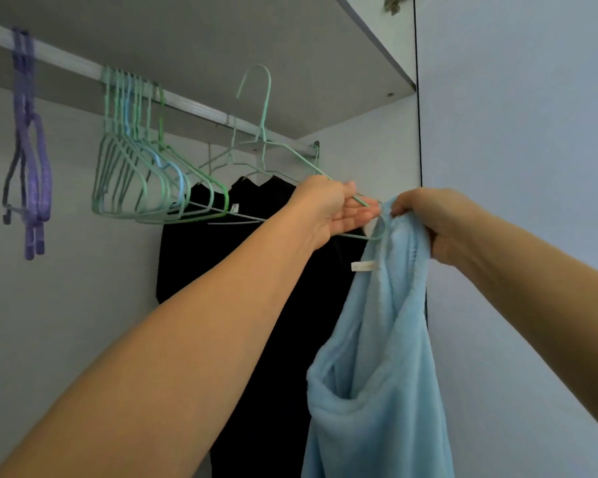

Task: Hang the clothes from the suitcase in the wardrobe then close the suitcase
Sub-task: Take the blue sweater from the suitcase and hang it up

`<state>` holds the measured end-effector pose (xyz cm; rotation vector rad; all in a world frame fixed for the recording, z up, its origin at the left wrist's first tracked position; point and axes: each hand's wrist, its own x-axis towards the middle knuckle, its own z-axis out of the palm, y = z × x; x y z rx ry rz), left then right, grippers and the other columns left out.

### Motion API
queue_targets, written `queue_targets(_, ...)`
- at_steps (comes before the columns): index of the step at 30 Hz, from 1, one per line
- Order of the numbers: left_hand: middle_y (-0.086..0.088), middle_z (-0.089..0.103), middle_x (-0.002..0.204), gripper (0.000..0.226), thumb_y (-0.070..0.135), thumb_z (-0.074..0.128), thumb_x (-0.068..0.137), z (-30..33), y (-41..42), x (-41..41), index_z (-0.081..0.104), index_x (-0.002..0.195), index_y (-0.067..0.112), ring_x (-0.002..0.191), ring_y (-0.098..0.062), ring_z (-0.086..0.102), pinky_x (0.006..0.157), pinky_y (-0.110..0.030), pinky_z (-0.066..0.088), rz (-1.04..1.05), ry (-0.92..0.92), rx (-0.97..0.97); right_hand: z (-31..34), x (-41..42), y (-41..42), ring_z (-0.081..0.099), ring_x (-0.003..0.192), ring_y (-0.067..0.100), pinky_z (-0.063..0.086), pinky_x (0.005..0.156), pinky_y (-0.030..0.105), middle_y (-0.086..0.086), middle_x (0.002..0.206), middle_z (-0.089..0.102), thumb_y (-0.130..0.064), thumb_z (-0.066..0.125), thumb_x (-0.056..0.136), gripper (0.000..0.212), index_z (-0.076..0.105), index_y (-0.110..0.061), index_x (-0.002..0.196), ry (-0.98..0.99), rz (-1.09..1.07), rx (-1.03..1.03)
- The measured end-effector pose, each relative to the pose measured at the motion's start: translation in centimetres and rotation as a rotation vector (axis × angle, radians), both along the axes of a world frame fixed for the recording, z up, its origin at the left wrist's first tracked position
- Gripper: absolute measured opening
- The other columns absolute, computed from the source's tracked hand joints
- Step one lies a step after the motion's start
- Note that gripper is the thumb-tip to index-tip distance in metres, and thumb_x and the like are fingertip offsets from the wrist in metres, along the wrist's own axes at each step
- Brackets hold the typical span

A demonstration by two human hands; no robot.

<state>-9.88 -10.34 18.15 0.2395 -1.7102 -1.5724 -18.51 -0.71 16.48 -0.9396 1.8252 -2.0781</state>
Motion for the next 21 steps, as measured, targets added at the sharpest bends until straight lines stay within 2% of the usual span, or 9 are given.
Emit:
queue_targets(1,-0.013,0.064,0.063,0.023,0.008,0.042,0.101,-1.0,0.6,-0.5,0.048,0.08,0.002,0.043,-0.012,0.062,0.05,-0.021,0.054,-0.027,-0.024,0.014,-0.4,-0.4,0.6,0.055,0.06,0.021,0.052,0.047,0.023,0.014,0.077,0.055,0.002,0.053,0.082,0.011,0.051,-0.007,0.075,0.017,-0.055,0.007)
queue_targets(3,-0.012,0.062,0.064,0.024,0.009,0.045,0.1,-3.2,2.2,-1.5,0.05,0.078,0.003,0.048,-0.015,0.062,0.052,-0.022,0.055,-0.072,-0.063,0.047,-1.4,-1.3,1.7,0.06,0.072,0.025,0.055,0.066,0.032,0.017,0.088,0.058,0.0,0.058,0.078,0.011,0.051,-0.006,0.073,0.051,-0.166,0.024)
queue_targets(5,-0.009,0.06,0.051,0.025,0.008,0.047,0.099,-5.4,4.0,-2.8,0.051,0.074,0.003,0.05,-0.016,0.061,0.05,-0.022,0.055,-0.1,-0.094,0.075,-2.7,-2.0,3.0,0.064,0.085,0.031,0.055,0.081,0.042,0.02,0.093,0.061,0.0,0.061,0.074,0.011,0.051,-0.005,0.072,0.099,-0.245,0.072)
queue_targets(7,-0.006,0.059,0.044,0.025,0.007,0.048,0.098,-7.3,5.8,-4.1,0.053,0.074,0.002,0.041,-0.013,0.06,0.047,-0.021,0.054,-0.116,-0.132,0.075,-3.9,-2.7,4.4,0.066,0.09,0.035,0.054,0.085,0.047,0.021,0.091,0.061,0.001,0.062,0.072,0.009,0.053,-0.002,0.073,0.135,-0.272,0.151)
queue_targets(10,-0.004,0.057,0.039,0.027,0.008,0.049,0.098,-9.5,8.1,-5.7,0.053,0.072,0.004,0.035,-0.01,0.058,0.046,-0.021,0.053,-0.144,-0.197,0.056,-5.5,-4.0,7.4,0.064,0.088,0.033,0.055,0.082,0.042,0.019,0.089,0.059,-0.004,0.063,0.076,0.012,0.052,-0.004,0.072,0.159,-0.343,0.244)
queue_targets(13,-0.013,0.057,0.058,0.02,0.003,0.049,0.097,-10.7,9.9,-6.7,0.049,0.077,0.005,0.051,-0.017,0.06,0.048,-0.022,0.054,-0.179,-0.176,0.069,-7.1,-5.5,10.7,0.057,0.082,0.03,0.047,0.071,0.036,0.012,0.076,0.055,-0.019,0.063,0.081,0.025,0.048,-0.008,0.063,0.377,-0.53,0.503)
queue_targets(15,-0.016,0.055,0.069,0.017,0.001,0.05,0.096,-11.1,11.1,-7.3,0.049,0.079,0.005,0.062,-0.023,0.061,0.052,-0.024,0.056,-0.222,-0.16,0.077,-8.4,-6.4,12.8,0.053,0.081,0.028,0.042,0.068,0.031,0.008,0.069,0.05,-0.021,0.06,0.085,0.029,0.046,-0.009,0.062,0.426,-0.573,0.689)
queue_targets(18,-0.018,0.056,0.071,0.016,0.0,0.051,0.095,-12.2,13.5,-8.3,0.051,0.08,0.004,0.065,-0.025,0.062,0.054,-0.025,0.057,-0.284,-0.179,0.057,-10.4,-7.8,15.1,0.058,0.079,0.028,0.05,0.069,0.033,0.014,0.08,0.057,-0.013,0.064,0.082,0.021,0.05,-0.006,0.067,0.253,-0.466,0.729)
queue_targets(21,-0.018,0.06,0.073,0.019,0.0,0.053,0.094,-14.8,16.4,-10.1,0.054,0.076,0.006,0.066,-0.026,0.063,0.055,-0.028,0.058,-0.279,-0.247,0.033,-11.4,-7.7,16.6,0.056,0.056,0.021,0.051,0.048,0.024,0.013,0.069,0.057,-0.001,0.06,0.084,0.016,0.053,-0.003,0.07,0.04,-0.322,0.57)
